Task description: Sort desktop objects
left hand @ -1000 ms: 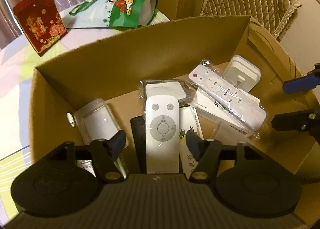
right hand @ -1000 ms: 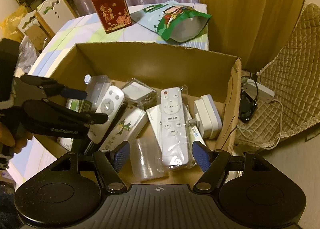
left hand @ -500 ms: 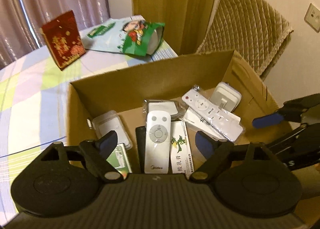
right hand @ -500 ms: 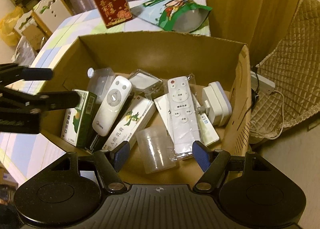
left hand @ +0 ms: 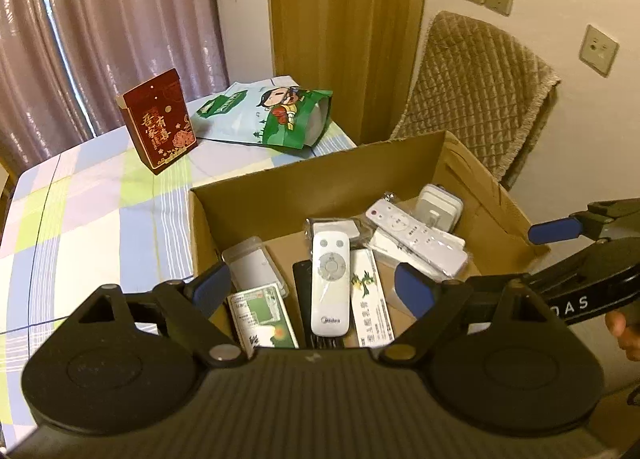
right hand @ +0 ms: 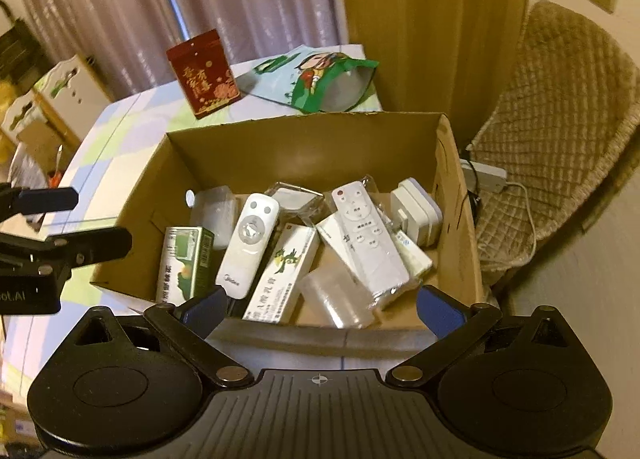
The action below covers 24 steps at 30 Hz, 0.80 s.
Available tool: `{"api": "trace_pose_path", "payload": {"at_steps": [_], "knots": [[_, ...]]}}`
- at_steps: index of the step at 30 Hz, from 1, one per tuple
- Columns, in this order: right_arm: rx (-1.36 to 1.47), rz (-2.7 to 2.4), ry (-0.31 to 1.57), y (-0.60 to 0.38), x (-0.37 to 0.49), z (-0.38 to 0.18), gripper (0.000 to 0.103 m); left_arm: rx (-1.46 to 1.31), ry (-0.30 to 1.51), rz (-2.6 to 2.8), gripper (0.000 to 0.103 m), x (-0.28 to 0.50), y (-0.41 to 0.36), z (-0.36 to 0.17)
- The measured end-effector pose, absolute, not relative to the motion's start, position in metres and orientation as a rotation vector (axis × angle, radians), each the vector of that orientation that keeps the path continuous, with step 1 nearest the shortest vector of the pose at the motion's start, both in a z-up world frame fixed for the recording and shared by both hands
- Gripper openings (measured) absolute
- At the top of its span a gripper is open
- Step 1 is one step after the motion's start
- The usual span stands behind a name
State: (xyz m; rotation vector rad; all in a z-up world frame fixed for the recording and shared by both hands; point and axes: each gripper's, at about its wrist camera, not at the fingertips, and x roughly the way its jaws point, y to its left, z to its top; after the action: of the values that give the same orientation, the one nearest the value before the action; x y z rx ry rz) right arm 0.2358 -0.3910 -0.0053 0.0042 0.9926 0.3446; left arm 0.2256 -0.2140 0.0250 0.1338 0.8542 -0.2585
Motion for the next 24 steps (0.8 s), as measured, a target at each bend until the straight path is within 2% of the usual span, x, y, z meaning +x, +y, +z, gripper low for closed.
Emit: {"api": "trace_pose_path", "payload": {"at_steps": [24], "knots": [[0.073,0.142,0.980,-0.372,0.150,0.002,0.103,0.234,0.861,-0.432,0.089,0.161,-0.188,0.017]]}}
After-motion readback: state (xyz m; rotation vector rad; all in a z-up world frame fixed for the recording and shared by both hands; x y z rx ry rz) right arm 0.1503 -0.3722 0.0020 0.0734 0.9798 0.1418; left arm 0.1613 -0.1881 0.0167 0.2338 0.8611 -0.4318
